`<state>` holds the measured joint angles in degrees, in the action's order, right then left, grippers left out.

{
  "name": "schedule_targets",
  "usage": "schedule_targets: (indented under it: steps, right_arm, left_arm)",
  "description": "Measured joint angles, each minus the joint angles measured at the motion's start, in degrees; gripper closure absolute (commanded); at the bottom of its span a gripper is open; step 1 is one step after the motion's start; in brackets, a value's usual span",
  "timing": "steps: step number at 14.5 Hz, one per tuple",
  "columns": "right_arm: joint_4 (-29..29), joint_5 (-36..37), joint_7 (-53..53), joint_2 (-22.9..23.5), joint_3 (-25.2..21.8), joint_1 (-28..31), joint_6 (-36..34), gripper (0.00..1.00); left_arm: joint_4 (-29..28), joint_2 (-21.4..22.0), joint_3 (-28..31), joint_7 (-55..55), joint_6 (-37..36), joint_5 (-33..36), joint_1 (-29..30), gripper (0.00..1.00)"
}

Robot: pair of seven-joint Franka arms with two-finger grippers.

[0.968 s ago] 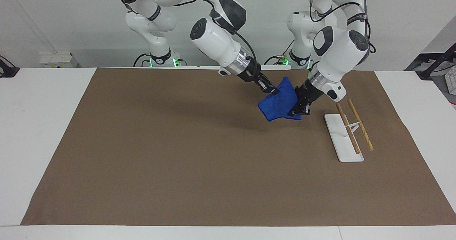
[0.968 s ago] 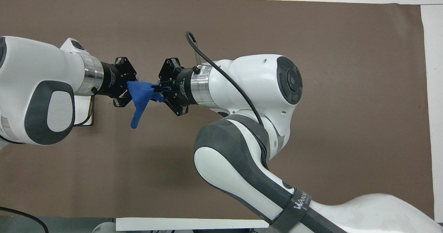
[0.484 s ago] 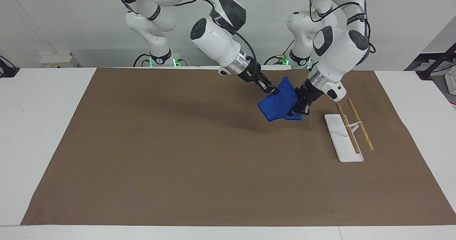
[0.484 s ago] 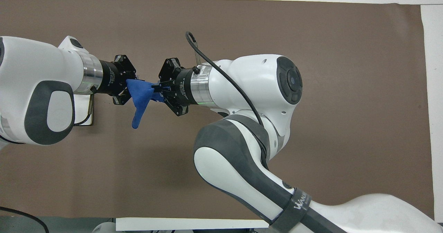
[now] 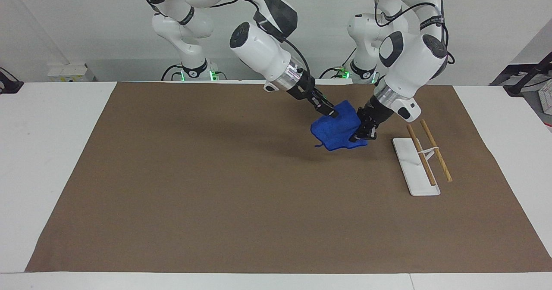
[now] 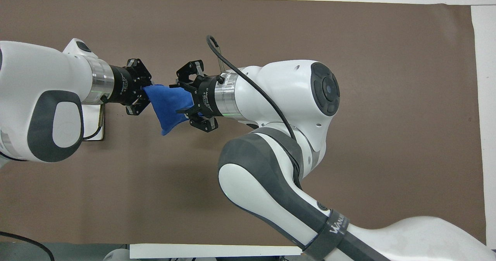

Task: Right arm passes towel to left arm to hang
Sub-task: 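Close the left gripper on the towel held by the right gripper, then open the right gripper and withdraw it while the left gripper pulls the towel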

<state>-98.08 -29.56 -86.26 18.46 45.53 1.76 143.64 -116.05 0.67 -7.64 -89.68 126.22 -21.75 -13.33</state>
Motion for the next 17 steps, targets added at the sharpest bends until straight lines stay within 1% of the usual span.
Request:
schedule_targets:
  steps: [3,5,6,8,10,11,14,17]
  right_arm:
    - [-2.78,0.94,15.64,-1.2,-2.07,0.01,-0.35,0.0]
    - [-5.78,2.84,26.58,-3.06,-5.18,0.05,-0.48,0.0]
    - [-7.18,3.81,32.34,-4.34,-7.38,0.1,-1.59,0.0]
    - [-8.64,6.21,44.75,-7.14,-13.15,0.17,-8.72,0.0]
    - [-8.79,10.4,57.87,-9.48,-19.54,0.26,-16.37,0.0]
    - [-8.8,12.35,63.21,-10.54,-22.62,0.34,-19.11,0.0]
    - [-8.8,17.01,72.61,-13.3,-32.17,0.2,-25.26,0.0]
    - [-8.68,22.83,80.02,-15.34,-42.88,-2.55,-29.88,0.0]
  left_arm:
    - [0.0,-0.01,0.1,3.74,1.94,0.02,0.11,0.99]
    - [-0.03,-0.13,0.42,6.96,2.46,0.02,0.67,0.98]
    - [-0.05,-0.23,0.56,7.89,2.75,0.03,1.38,0.98]
    - [-0.11,-0.49,0.72,8.73,4.41,0.04,3.65,0.98]
    - [-0.59,-0.73,0.83,9.3,5.94,0.06,6.5,0.98]
    - [-1.09,-0.78,0.89,10.54,6.4,0.07,8.21,0.98]
    - [-1.88,-0.83,1.06,16.85,7.38,0.07,14.29,0.98]
    - [-1.9,-0.84,1.13,22.28,8.51,0.07,19.09,0.99]
